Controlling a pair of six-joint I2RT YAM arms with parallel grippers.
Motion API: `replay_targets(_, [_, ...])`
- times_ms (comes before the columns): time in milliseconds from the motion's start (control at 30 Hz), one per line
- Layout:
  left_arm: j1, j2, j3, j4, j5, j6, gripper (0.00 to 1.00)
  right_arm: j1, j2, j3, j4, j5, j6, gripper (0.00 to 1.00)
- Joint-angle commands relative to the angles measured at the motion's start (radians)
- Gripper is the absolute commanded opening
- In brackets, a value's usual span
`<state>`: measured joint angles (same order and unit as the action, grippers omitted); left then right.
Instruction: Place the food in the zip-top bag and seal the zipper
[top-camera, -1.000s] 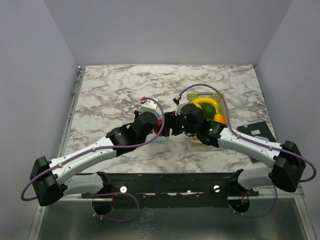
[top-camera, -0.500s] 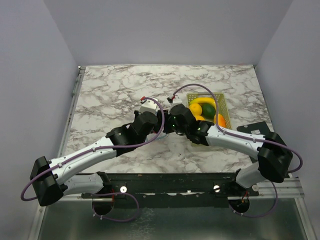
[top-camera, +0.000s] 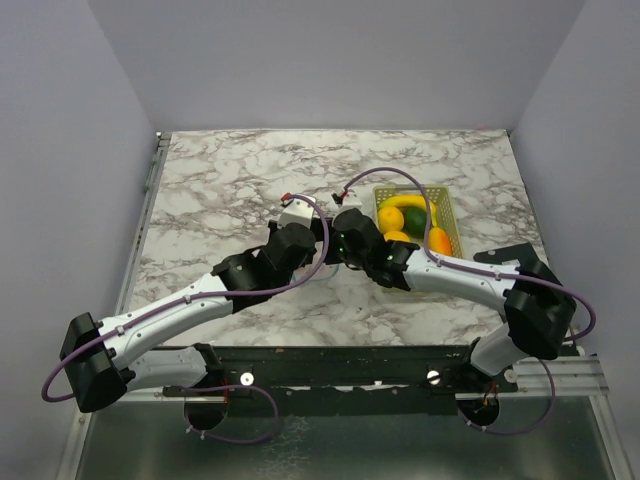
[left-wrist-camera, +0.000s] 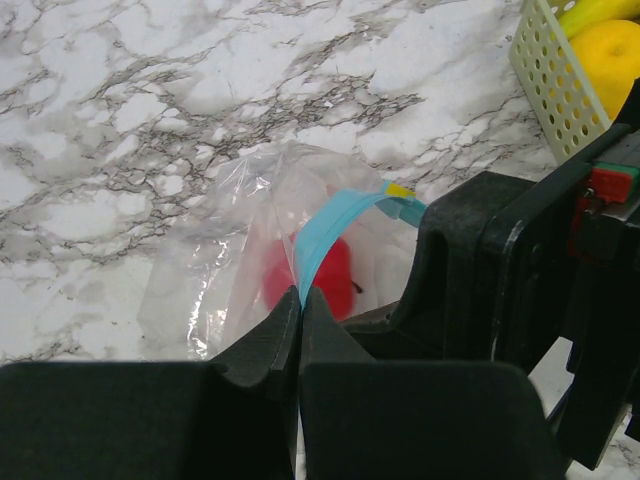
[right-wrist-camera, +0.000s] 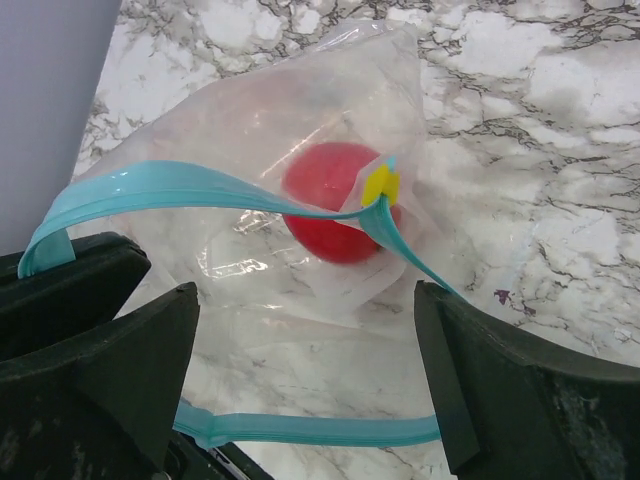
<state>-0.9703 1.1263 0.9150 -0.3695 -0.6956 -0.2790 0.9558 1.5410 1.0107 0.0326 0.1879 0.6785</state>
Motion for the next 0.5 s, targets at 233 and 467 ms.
replay_targets(233, [0.005, -0.007, 0.021, -0.012, 0.012, 0.003, 0.00, 0.009, -0.112, -0.018, -0.030, 0.032, -0.014, 0.93])
replay_targets(467, [0.006, -0.005, 0.021, -0.013, 0.009, 0.002, 0.00, 0.009, -0.187, -0.007, -0.219, 0.099, -0.027, 0.90])
